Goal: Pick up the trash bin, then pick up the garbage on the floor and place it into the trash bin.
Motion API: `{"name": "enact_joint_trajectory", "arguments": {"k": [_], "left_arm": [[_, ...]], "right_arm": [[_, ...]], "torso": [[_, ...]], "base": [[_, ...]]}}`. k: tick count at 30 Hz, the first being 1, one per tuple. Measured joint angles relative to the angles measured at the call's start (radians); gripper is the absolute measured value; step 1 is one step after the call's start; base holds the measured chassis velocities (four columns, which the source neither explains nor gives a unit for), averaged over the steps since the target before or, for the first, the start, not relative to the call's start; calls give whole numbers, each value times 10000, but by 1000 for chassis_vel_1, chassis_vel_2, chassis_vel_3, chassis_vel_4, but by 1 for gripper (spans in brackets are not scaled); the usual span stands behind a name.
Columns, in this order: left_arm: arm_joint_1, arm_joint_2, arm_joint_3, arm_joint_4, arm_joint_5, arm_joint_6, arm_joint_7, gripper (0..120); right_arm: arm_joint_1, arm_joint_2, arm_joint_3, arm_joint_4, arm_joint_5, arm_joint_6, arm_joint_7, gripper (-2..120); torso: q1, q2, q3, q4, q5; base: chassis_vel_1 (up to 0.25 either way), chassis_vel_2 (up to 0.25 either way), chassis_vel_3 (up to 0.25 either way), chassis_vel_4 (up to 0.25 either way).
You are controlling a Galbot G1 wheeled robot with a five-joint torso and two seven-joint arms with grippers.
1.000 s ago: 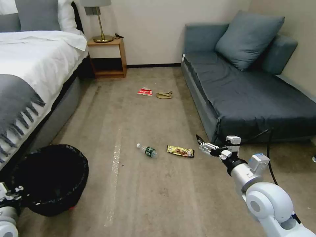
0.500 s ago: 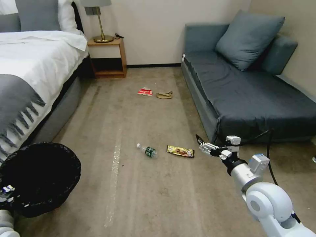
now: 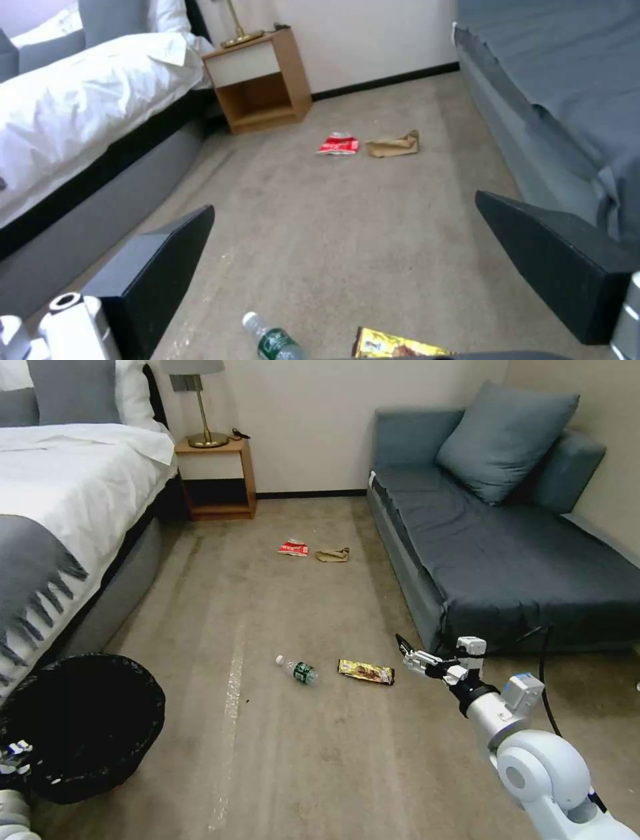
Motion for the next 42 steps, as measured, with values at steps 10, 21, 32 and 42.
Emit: {"name": "enact_joint_trajectory", "arguments": {"k": [10, 21, 32, 42], "left_arm": [[-39, 16, 25, 152, -24, -57, 44, 4], [-41, 36, 20, 218, -41, -145, 93, 4], [-47, 6, 19, 320, -36, -230, 122, 4], [-49, -7, 7, 408, 14, -250, 131, 4]], "right_arm": [[-35, 29, 3, 0, -44, 2, -39, 100], [-38, 94, -17, -22, -101, 12, -98, 100], [-49, 110, -42, -60, -152, 15, -164, 100], [-95, 144, -76, -69, -218, 15, -215, 100]], "torso": [[0, 1, 0, 0, 0], [0, 0, -1, 0, 0], [0, 0, -1, 0, 0], [0, 0, 0, 0, -1]], "base": [[-23, 35, 24, -28], [-67, 62, 73, -70], [-72, 82, 73, -86], [-81, 78, 75, -83]]}}
